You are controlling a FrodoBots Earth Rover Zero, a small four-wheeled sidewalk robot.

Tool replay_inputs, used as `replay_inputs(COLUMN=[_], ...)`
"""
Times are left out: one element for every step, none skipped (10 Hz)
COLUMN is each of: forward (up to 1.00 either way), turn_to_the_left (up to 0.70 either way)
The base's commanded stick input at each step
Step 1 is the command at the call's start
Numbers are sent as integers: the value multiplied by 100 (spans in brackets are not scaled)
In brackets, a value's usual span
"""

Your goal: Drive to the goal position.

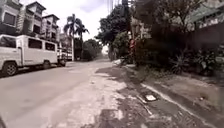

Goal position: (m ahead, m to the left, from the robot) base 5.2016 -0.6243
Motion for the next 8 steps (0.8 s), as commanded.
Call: replay_inputs(forward=[70, 70, 70, 70, 70, 70, 70, 70], turn_to_the_left=[0, 0, 0, 0, 0, 0, 0, 0])
